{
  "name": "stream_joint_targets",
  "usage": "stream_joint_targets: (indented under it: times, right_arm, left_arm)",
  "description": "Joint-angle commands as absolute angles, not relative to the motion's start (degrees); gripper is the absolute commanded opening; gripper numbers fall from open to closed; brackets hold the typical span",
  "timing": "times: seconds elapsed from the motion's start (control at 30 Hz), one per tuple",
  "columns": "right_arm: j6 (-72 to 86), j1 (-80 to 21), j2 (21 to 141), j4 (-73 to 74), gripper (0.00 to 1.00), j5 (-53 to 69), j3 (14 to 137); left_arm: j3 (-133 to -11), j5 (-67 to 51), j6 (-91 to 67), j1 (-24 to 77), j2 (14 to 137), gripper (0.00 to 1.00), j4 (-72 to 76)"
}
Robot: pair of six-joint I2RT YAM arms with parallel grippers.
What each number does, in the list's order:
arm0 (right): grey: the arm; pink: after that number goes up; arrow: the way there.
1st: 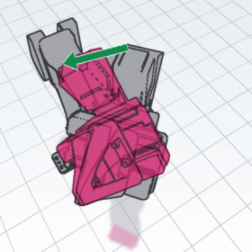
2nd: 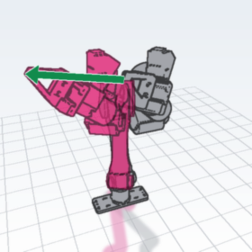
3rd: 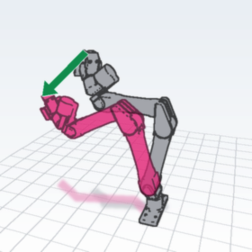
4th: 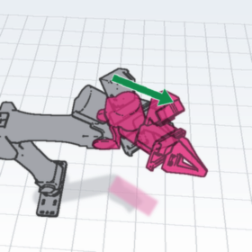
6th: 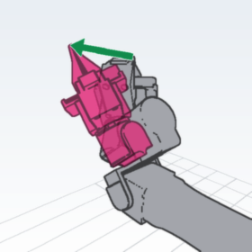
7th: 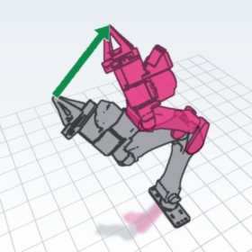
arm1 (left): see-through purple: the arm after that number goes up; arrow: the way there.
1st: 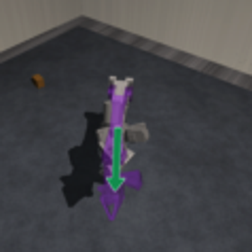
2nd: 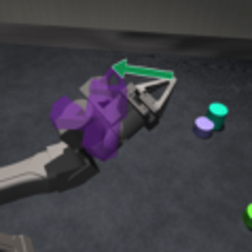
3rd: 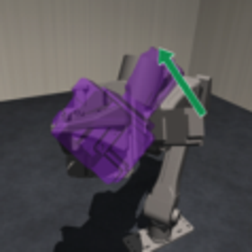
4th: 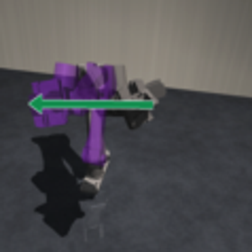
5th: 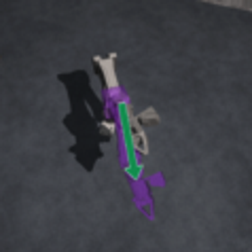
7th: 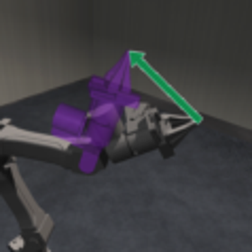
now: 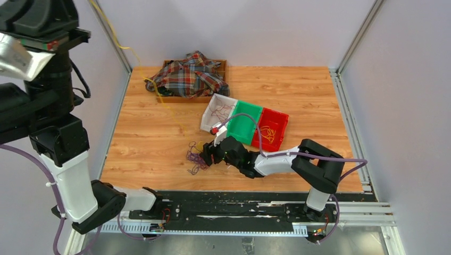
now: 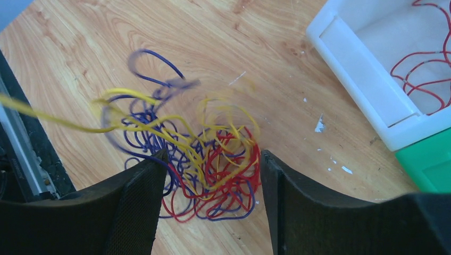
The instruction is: Untangle the cables
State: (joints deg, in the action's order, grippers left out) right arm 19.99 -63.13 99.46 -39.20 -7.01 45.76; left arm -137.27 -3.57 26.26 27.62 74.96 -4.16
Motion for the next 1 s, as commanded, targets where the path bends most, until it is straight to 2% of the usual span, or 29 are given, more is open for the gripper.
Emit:
stream_joint_targets:
  times: [0.0, 0.13, 0.2, 0.33, 0.5, 0.77, 0.97]
  right_arm:
    - [21.24, -64.69, 101.25, -41.88, 0.64, -9.2, 44.54]
    - [21.18, -64.69, 100.98, -42.81, 0.65, -9.72, 43.94]
    - [20.35, -64.69, 99.63, -43.68, 0.65, -10.01, 43.71]
    - [17.81, -64.69, 95.5, -44.9, 0.73, -8.08, 43.15]
    - [14.24, -64.68, 91.5, -46.0, 0.8, -2.02, 43.3]
    - [10.39, -64.69, 94.58, -44.54, 0.81, 8.6, 49.91]
    - [8.91, -64.38, 99.03, -42.27, 0.77, 8.47, 56.8]
  left_arm:
    - [-139.95, 1.98, 30.69, 27.95, 76.26, 0.0, 7.07]
    - [-141.98, 2.12, 30.99, 27.95, 77.72, 0.0, 6.86]
    - [-136.95, 0.51, 29.73, 27.95, 75.18, 0.0, 5.62]
    - [-123.93, -0.73, 26.85, 27.95, 69.52, 0.0, 3.56]
    - [-119.2, -1.14, 26.9, 27.95, 67.38, 0.0, 0.11]
    - [-120.26, -1.87, 27.97, 27.95, 67.77, 0.0, -2.42]
    - [-118.6, -1.69, 28.52, 27.95, 66.62, 0.0, -2.49]
